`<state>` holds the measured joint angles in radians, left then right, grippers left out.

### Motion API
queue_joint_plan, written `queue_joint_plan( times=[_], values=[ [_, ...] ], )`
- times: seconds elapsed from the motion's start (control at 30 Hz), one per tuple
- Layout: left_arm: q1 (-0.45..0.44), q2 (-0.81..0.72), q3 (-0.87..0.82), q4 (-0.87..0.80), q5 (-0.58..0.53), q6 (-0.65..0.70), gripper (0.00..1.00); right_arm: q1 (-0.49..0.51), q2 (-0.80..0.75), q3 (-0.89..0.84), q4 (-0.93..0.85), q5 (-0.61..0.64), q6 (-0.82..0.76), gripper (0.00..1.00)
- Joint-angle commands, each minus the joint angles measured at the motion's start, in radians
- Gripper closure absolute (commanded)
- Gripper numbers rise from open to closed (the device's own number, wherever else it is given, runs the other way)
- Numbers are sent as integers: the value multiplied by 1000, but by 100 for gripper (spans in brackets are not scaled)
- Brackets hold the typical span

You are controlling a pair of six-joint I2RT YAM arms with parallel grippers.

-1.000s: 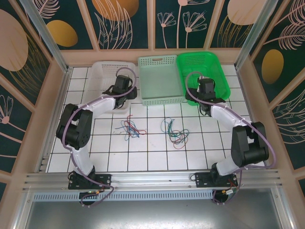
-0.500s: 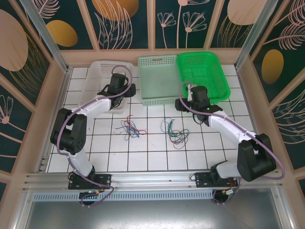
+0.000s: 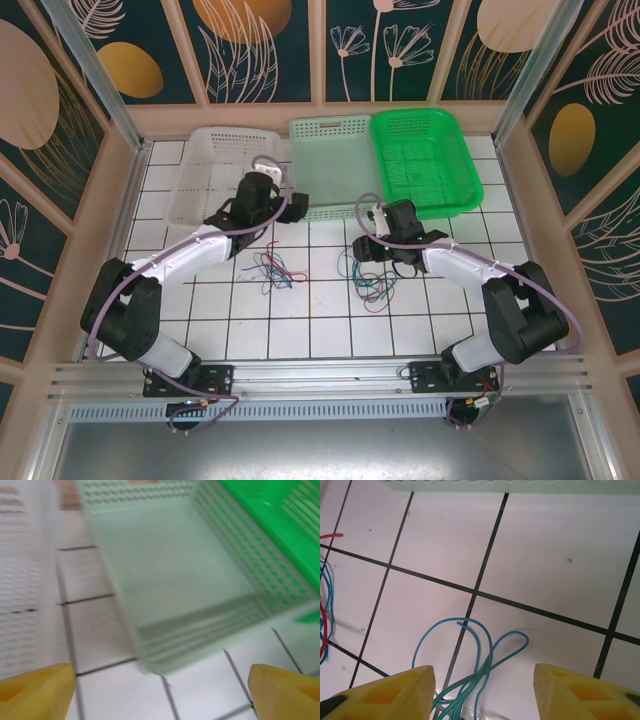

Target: Untangle the cables

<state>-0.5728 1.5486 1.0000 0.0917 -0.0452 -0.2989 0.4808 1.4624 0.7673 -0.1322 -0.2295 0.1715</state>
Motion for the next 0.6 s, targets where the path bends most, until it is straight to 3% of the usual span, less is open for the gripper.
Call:
queue_joint_plan(
  times=[0.0, 0.17, 0.57],
  values=[
    [-62, 40, -6, -32, 74, 24, 14, 4, 3, -20, 28, 32, 36, 51],
    [-110, 127, -8, -27, 153, -7, 23, -28, -77, -70, 40, 122, 88, 53],
    [-161, 304, 45, -12, 246, -43, 32, -153, -261, -151, 101, 59, 127, 49]
  ],
)
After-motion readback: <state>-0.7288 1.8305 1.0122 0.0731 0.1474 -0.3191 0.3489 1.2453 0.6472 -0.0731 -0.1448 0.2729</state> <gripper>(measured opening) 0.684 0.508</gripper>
